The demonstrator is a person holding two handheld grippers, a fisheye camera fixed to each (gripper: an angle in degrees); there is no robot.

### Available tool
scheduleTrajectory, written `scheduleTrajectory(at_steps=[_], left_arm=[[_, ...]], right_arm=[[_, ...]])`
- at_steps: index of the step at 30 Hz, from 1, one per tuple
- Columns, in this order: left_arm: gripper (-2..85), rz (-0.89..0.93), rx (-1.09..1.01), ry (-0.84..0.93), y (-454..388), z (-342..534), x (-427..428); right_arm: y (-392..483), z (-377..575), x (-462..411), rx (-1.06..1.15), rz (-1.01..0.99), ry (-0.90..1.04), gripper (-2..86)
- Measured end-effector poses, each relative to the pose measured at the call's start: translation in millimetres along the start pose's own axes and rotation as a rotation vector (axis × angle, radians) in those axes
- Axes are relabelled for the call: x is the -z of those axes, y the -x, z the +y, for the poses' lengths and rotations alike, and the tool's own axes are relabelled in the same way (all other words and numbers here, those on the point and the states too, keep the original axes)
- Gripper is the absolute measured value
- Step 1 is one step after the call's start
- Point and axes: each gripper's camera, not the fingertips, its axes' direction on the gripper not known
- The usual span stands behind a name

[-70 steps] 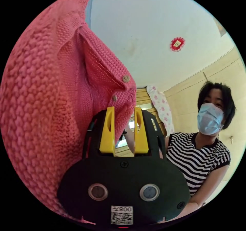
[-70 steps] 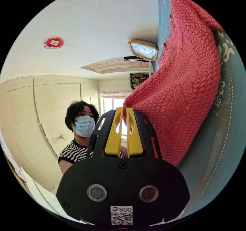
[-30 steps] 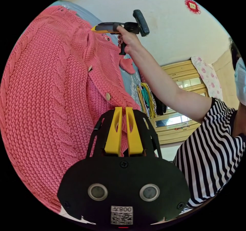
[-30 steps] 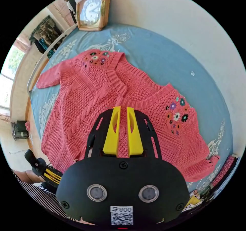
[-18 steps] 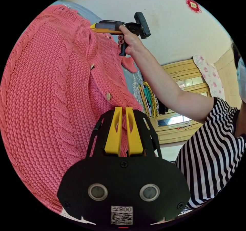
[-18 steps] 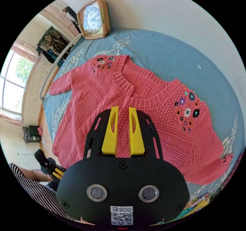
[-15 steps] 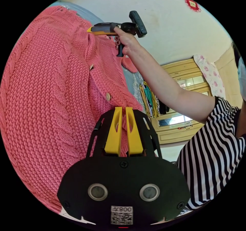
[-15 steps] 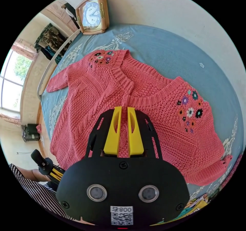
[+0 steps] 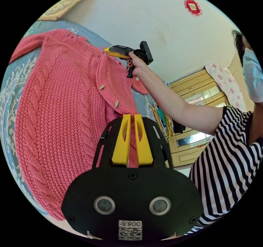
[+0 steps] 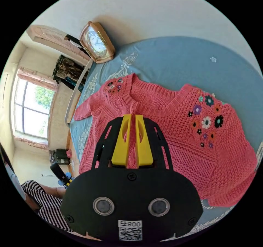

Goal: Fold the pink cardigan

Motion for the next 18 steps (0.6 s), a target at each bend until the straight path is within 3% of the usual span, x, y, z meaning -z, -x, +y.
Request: scheduleTrajectory(at_steps=[3, 9, 18], left_arm=[[2.6, -0.013, 0.051, 0.006, 9, 1, -4], [2.6, -0.009, 0.081, 0.023, 8, 0, -8], [2.6, -0.011, 0.137, -0.005, 9, -11, -6]], right_arm=[[-12, 5, -35, -0.062, 0.02, 0.107, 5.6], [10, 47, -14, -0.018, 0.026, -0.001, 8.9], [132, 234, 2, 0.229, 0.01, 0.082, 8.2]])
